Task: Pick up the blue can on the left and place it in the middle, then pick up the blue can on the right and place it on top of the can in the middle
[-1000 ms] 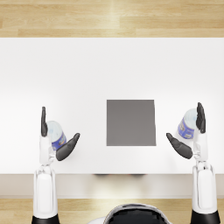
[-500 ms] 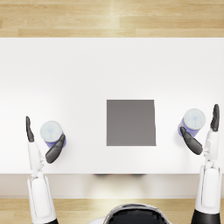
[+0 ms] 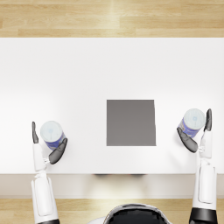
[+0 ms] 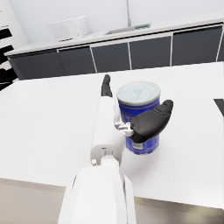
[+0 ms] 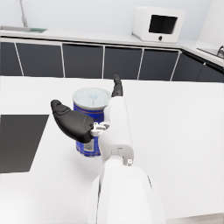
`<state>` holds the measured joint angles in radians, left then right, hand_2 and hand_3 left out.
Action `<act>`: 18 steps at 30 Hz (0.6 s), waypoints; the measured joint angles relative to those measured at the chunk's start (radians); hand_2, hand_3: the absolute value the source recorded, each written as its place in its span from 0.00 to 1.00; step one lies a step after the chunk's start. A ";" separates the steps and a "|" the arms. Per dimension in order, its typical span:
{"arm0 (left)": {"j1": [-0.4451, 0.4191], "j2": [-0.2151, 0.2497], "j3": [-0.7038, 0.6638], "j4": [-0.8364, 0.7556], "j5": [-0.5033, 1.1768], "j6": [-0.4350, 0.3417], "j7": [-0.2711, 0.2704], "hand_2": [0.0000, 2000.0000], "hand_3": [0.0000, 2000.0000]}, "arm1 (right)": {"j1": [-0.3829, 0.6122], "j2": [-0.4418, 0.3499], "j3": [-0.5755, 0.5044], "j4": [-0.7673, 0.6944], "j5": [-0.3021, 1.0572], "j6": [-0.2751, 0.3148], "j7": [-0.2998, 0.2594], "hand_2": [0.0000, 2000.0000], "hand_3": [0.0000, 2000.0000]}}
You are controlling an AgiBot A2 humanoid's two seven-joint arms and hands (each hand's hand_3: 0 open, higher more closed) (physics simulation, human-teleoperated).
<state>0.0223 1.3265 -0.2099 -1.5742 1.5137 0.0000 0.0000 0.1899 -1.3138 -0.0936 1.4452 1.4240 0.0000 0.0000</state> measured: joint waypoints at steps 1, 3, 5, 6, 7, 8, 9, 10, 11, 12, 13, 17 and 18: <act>0.003 0.001 0.004 0.017 0.000 0.000 0.000 0.00 0.00 | 0.006 -0.002 0.002 -0.022 0.000 0.000 0.000 0.00 0.00; 0.016 0.002 0.016 0.058 0.000 0.000 0.000 0.00 0.00 | 0.024 -0.006 0.008 -0.065 0.000 0.000 0.000 0.00 0.00; 0.029 0.004 0.027 0.098 0.000 0.000 0.000 0.00 0.00 | 0.041 -0.009 0.011 -0.106 0.000 -0.001 0.000 0.00 0.00; 0.035 0.005 0.032 0.116 0.000 0.000 0.000 0.00 0.00 | 0.049 -0.011 0.013 -0.126 0.000 -0.003 0.000 0.00 0.00; 0.043 0.005 0.037 0.133 0.000 0.000 0.000 0.00 0.00 | 0.056 -0.013 0.015 -0.145 0.000 -0.005 0.000 0.00 0.00; 0.051 0.006 0.041 0.151 0.000 0.000 0.000 0.00 0.00 | 0.062 -0.015 0.016 -0.165 0.000 -0.004 0.000 0.00 0.00; 0.061 0.007 0.043 0.168 0.000 0.000 0.000 0.00 0.00 | 0.069 -0.017 0.016 -0.187 0.000 -0.003 0.000 0.00 0.00; 0.071 0.008 0.044 0.185 0.000 0.000 0.000 0.00 0.00 | 0.074 -0.018 0.016 -0.207 0.000 -0.002 0.000 0.00 0.00; 0.081 0.008 0.045 0.201 0.000 0.000 0.000 0.00 0.00 | 0.078 -0.020 0.017 -0.223 0.000 -0.002 0.000 0.00 0.00; 0.089 0.009 0.046 0.217 0.000 0.000 0.000 0.00 0.00 | 0.084 -0.022 0.019 -0.241 0.000 -0.001 0.000 0.00 0.00; 0.096 0.010 0.047 0.228 0.000 0.000 0.000 0.00 0.00 | 0.089 -0.024 0.020 -0.253 0.000 -0.001 0.000 0.00 0.00; 0.112 0.014 0.052 0.260 0.000 -0.006 -0.001 0.00 0.00 | 0.103 -0.029 0.025 -0.275 0.000 -0.005 0.000 0.00 0.00; 0.117 0.014 0.053 0.265 0.000 -0.008 -0.002 0.00 0.00 | 0.108 -0.031 0.025 -0.281 0.000 -0.004 0.000 0.00 0.00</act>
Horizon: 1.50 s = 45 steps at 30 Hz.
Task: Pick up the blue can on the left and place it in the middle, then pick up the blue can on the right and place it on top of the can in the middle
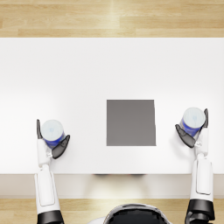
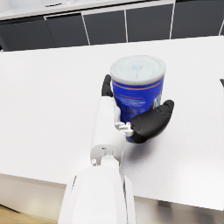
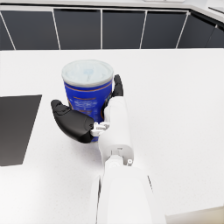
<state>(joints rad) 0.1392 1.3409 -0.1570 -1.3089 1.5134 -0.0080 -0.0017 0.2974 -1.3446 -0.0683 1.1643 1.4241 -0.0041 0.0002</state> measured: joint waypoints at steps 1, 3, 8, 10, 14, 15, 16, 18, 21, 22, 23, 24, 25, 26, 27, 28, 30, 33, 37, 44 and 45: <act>0.004 0.001 0.001 0.005 0.000 -0.001 0.000 0.68 0.16 | 0.003 -0.001 0.000 -0.003 0.000 0.001 0.000 0.68 0.16; 0.007 0.001 -0.002 0.006 0.000 -0.045 0.000 1.00 0.49 | 0.003 -0.003 -0.002 0.001 0.000 0.026 -0.002 1.00 0.49; -0.003 0.009 0.022 -0.048 0.000 -0.053 0.001 1.00 0.76 | -0.022 -0.012 -0.006 0.087 0.000 0.050 0.003 1.00 0.76; 0.003 0.011 0.043 -0.081 0.001 -0.051 0.000 1.00 0.76 | -0.034 -0.015 -0.004 0.157 0.000 0.060 0.004 1.00 0.76; 0.035 0.016 0.097 -0.140 -0.043 -0.047 -0.002 1.00 0.76 | -0.037 -0.019 -0.003 0.283 0.000 0.077 0.006 1.00 0.76; 0.046 0.018 0.113 -0.146 -0.087 -0.047 -0.002 1.00 0.76 | -0.035 -0.020 -0.002 0.311 0.000 0.077 0.006 1.00 0.76; 0.058 0.020 0.132 -0.151 -0.131 -0.046 -0.002 1.00 0.76 | -0.032 -0.021 0.000 0.337 0.000 0.078 0.006 1.00 0.76; 0.086 0.028 0.180 -0.155 -0.186 -0.045 -0.002 1.00 0.76 | -0.021 -0.022 0.008 0.385 0.000 0.083 0.007 1.00 0.76; 0.126 0.045 0.257 -0.155 -0.223 -0.046 -0.003 1.00 0.76 | 0.001 -0.025 0.018 0.440 0.000 0.087 0.008 1.00 0.76; 0.139 0.053 0.284 -0.150 -0.229 -0.048 -0.004 1.00 0.76 | 0.007 -0.026 0.021 0.455 0.000 0.090 0.007 1.00 0.76; 0.153 0.061 0.311 -0.144 -0.233 -0.049 -0.004 1.00 0.76 | 0.012 -0.027 0.024 0.471 0.000 0.093 0.007 1.00 0.76; 0.168 0.070 0.339 -0.136 -0.236 -0.050 -0.005 1.00 0.76 | 0.019 -0.029 0.028 0.484 0.000 0.094 0.007 1.00 0.76; 0.185 0.081 0.365 -0.126 -0.238 -0.051 -0.005 1.00 0.76 | 0.025 -0.030 0.031 0.498 0.000 0.097 0.007 1.00 0.76; 0.200 0.092 0.390 -0.118 -0.240 -0.051 -0.006 1.00 0.76 | 0.030 -0.032 0.035 0.510 0.000 0.101 0.007 1.00 0.76; 0.217 0.104 0.415 -0.107 -0.241 -0.051 -0.006 1.00 0.76 | 0.035 -0.033 0.040 0.521 0.000 0.100 0.007 1.00 0.76; 0.234 0.116 0.438 -0.092 -0.242 -0.053 -0.006 1.00 0.76 | 0.041 -0.035 0.044 0.530 0.000 0.102 0.007 1.00 0.76; 0.269 0.139 0.481 -0.052 -0.243 -0.053 -0.117 1.00 0.76 | 0.052 -0.038 0.052 0.546 0.000 0.098 0.007 1.00 0.76; 0.317 0.170 0.529 0.023 -0.244 -0.056 -0.254 1.00 0.76 | 0.058 -0.042 0.063 0.575 0.000 0.116 0.007 1.00 0.76; 0.368 0.204 0.570 0.149 -0.244 -0.061 -0.325 1.00 0.76 | 0.071 -0.048 0.075 0.615 0.000 0.152 0.007 1.00 0.76; 0.478 0.194 0.769 0.401 -0.243 -0.058 -0.347 1.00 0.76 | 0.097 -0.060 0.097 0.658 0.000 0.155 0.007 1.00 0.76; 0.484 0.202 0.768 0.431 -0.243 -0.059 -0.348 1.00 0.76 | 0.099 -0.061 0.099 0.662 0.000 0.154 0.007 1.00 0.76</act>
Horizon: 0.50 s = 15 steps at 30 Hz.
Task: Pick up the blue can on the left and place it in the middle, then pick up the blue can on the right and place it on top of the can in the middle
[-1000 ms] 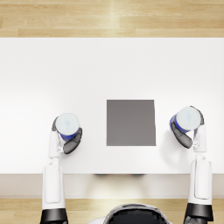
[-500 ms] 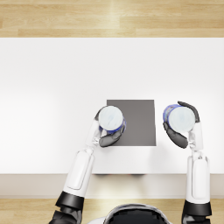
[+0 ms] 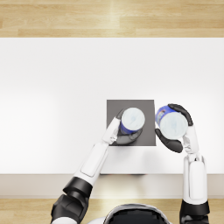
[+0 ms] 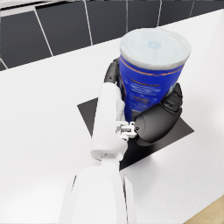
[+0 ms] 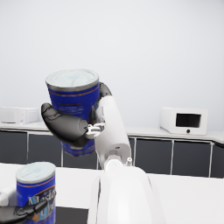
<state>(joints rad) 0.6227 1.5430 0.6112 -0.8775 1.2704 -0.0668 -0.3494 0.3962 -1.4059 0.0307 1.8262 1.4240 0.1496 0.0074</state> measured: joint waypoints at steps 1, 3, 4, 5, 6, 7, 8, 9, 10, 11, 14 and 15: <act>0.013 0.000 0.022 0.033 0.000 0.000 -0.001 1.00 0.76 | 0.002 -0.001 0.001 0.003 0.000 0.011 -0.001 1.00 0.76; 0.031 0.002 0.054 0.089 0.000 -0.002 -0.002 1.00 0.76 | 0.007 -0.004 0.003 0.008 0.000 0.029 -0.002 1.00 0.76; 0.033 0.007 0.052 0.110 0.000 -0.002 -0.002 1.00 0.76 | 0.009 -0.006 0.004 0.011 0.000 0.037 -0.002 1.00 0.76; 0.038 0.007 0.065 0.128 0.000 -0.002 -0.002 1.00 0.76 | 0.012 -0.008 0.007 0.012 0.000 0.041 -0.001 1.00 0.76; 0.042 0.008 0.076 0.144 0.000 -0.002 -0.002 1.00 0.76 | 0.014 -0.009 0.009 0.013 0.000 0.044 0.000 1.00 0.76; 0.045 0.009 0.085 0.162 0.000 -0.001 -0.003 1.00 0.76 | 0.015 -0.010 0.010 0.014 0.000 0.048 0.001 1.00 0.76; 0.050 0.010 0.091 0.177 0.000 -0.003 -0.005 1.00 0.76 | 0.016 -0.012 0.013 0.014 0.000 0.049 0.002 1.00 0.76; 0.060 0.014 0.094 0.196 -0.001 -0.005 -0.009 1.00 0.76 | 0.017 -0.013 0.014 0.015 0.000 0.049 0.002 1.00 0.76; 0.069 0.016 0.101 0.214 -0.002 -0.008 -0.012 1.00 0.76 | 0.017 -0.014 0.017 0.015 0.000 0.050 0.003 1.00 0.76; 0.085 0.012 0.131 0.234 -0.003 -0.011 -0.015 0.32 0.60 | 0.018 -0.016 0.019 0.015 0.000 0.050 0.003 1.00 0.76; 0.090 0.013 0.159 0.263 -0.002 0.015 -0.010 0.00 0.11 | 0.022 -0.020 0.026 0.018 0.000 0.049 0.003 1.00 0.76; 0.085 0.013 0.157 0.268 -0.001 0.030 -0.007 0.00 0.00 | 0.027 -0.022 0.029 0.019 0.000 0.048 0.004 1.00 0.76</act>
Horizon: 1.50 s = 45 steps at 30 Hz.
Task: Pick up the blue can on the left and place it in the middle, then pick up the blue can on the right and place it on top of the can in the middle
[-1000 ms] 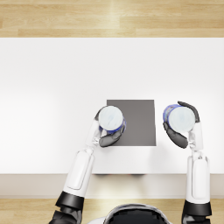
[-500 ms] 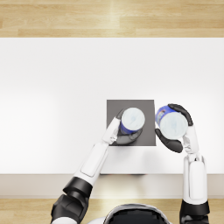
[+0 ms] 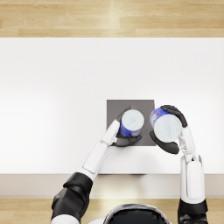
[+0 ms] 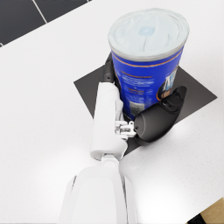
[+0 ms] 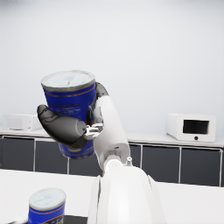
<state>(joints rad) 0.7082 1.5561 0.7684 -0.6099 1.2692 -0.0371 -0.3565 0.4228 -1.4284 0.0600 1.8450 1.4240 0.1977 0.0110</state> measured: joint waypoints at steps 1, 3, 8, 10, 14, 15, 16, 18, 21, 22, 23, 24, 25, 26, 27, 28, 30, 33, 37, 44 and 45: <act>-0.008 -0.003 -0.003 -0.010 0.000 0.011 0.002 0.00 0.00 | 0.007 -0.003 0.006 -0.002 0.000 -0.002 0.000 1.00 0.76; -0.032 -0.016 -0.015 -0.061 0.001 0.025 0.005 0.00 0.00 | 0.029 -0.012 0.029 -0.010 0.000 -0.002 0.000 1.00 0.76; -0.143 -0.086 -0.102 -0.330 0.001 0.035 0.007 0.00 0.00 | 0.089 -0.044 0.100 -0.044 0.000 -0.004 0.000 1.00 0.76; -0.213 -0.130 -0.163 -0.488 0.001 0.036 0.114 0.00 0.00 | 0.116 -0.061 0.125 -0.060 0.000 -0.012 0.000 1.00 0.76; -0.380 -0.226 -0.312 -0.754 0.001 0.037 0.292 0.00 0.00 | 0.163 -0.092 0.185 -0.099 0.000 -0.018 0.002 1.00 0.76; -0.417 -0.243 -0.348 -0.791 0.000 0.037 0.311 0.00 0.00 | 0.172 -0.099 0.200 -0.108 0.000 -0.037 -0.014 1.00 0.76; -0.450 -0.258 -0.380 -0.817 0.000 0.037 0.324 0.00 0.00 | 0.180 -0.106 0.214 -0.118 0.000 -0.104 -0.057 1.00 0.76; -0.501 -0.279 -0.428 -0.837 0.000 0.037 0.340 0.00 0.00 | 0.191 -0.116 0.239 -0.135 0.000 -0.232 -0.155 1.00 0.76; -0.543 -0.293 -0.451 -0.817 0.000 0.037 0.350 0.00 0.00 | 0.196 -0.126 0.264 -0.154 0.000 -0.318 -0.223 1.00 0.76; -0.552 -0.294 -0.449 -0.807 0.000 0.037 0.352 0.00 0.00 | 0.195 -0.127 0.271 -0.159 0.000 -0.333 -0.234 1.00 0.76; -0.559 -0.295 -0.443 -0.800 0.000 0.037 0.353 0.00 0.00 | 0.193 -0.128 0.279 -0.164 0.000 -0.343 -0.241 1.00 0.76; -0.565 -0.296 -0.438 -0.793 0.000 0.037 0.354 0.00 0.00 | 0.190 -0.129 0.287 -0.169 0.000 -0.351 -0.248 1.00 0.76; -0.570 -0.296 -0.432 -0.789 0.000 0.037 0.355 0.00 0.00 | 0.187 -0.129 0.296 -0.177 0.000 -0.356 -0.254 1.00 0.76; -0.574 -0.295 -0.426 -0.788 0.001 0.041 0.338 0.00 0.00 | 0.182 -0.129 0.306 -0.186 0.000 -0.361 -0.257 1.00 0.76; -0.579 -0.296 -0.422 -0.792 0.001 0.042 0.333 0.00 0.00 | 0.177 -0.129 0.312 -0.197 0.000 -0.362 -0.257 1.00 0.76; -0.584 -0.296 -0.422 -0.801 0.001 0.041 0.339 0.00 0.00 | 0.172 -0.128 0.316 -0.209 0.000 -0.364 -0.259 1.00 0.76; -0.594 -0.296 -0.428 -0.836 0.001 0.039 0.347 0.00 0.00 | 0.156 -0.123 0.324 -0.231 0.000 -0.371 -0.262 1.00 0.76; -0.601 -0.291 -0.448 -0.910 0.000 0.038 0.353 0.00 0.00 | 0.139 -0.121 0.324 -0.262 0.000 -0.379 -0.265 1.00 0.76; -0.604 -0.282 -0.476 -1.021 0.000 0.037 0.356 0.00 0.00 | 0.126 -0.122 0.319 -0.288 0.000 -0.385 -0.265 1.00 0.76; -0.602 -0.263 -0.506 -1.107 0.000 0.037 0.356 0.00 0.00 | 0.102 -0.123 0.319 -0.329 0.000 -0.373 -0.266 0.32 0.60; -0.602 -0.261 -0.509 -1.109 0.000 0.037 0.356 0.00 0.00 | 0.101 -0.125 0.319 -0.334 0.000 -0.391 -0.269 0.00 0.43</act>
<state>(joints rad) 0.1059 1.2954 0.2597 -1.7191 1.2695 0.0000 0.0000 0.5242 -1.5530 0.3787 1.5112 1.4235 -0.1928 -0.2580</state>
